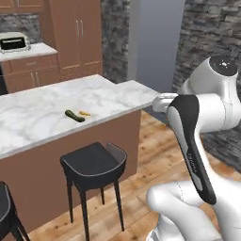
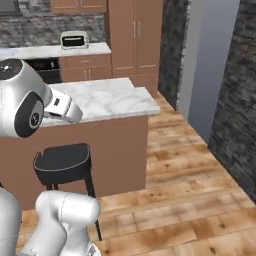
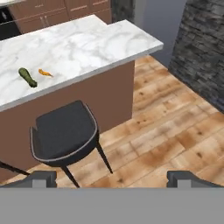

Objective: Open the fridge, remove the orange, squash, and shrimp, and place them on any counter.

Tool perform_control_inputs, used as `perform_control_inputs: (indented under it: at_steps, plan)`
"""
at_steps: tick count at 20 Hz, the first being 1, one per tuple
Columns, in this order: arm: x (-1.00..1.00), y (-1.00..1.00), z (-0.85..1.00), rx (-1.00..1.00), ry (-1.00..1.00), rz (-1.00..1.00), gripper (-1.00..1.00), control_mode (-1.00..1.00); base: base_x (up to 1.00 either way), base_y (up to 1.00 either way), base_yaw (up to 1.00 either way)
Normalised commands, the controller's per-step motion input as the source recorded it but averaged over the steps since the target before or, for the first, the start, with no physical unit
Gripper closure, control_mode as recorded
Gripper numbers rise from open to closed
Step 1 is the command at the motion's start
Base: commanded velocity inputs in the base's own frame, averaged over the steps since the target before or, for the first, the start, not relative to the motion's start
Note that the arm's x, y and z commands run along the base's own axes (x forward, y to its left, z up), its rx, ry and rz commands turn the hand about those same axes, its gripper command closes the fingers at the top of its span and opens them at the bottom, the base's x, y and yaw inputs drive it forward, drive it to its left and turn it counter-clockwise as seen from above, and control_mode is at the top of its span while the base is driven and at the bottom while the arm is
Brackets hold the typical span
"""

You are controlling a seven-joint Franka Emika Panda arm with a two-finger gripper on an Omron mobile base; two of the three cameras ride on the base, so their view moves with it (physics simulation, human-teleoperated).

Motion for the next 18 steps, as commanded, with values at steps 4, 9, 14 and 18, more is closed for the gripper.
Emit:
perform_control_inputs:
  at_steps: [4, 9, 14, 18]
  plan:
    - [0.0, 0.0, 0.0, 0.0, 0.0, 0.0, -1.0, 1.0, 0.0, 0.0, -1.0]
    - [0.0, 0.0, 0.0, 0.0, 0.0, 0.0, -1.0, 1.0, 0.0, 0.0, -1.0]
    - [0.0, 0.0, 0.0, 0.0, 0.0, 0.0, -1.0, 1.0, 0.0, -0.07, -0.97]
    - [0.0, 0.0, 0.0, 0.0, 0.0, 0.0, -1.0, 1.0, 0.09, -0.16, -0.31]
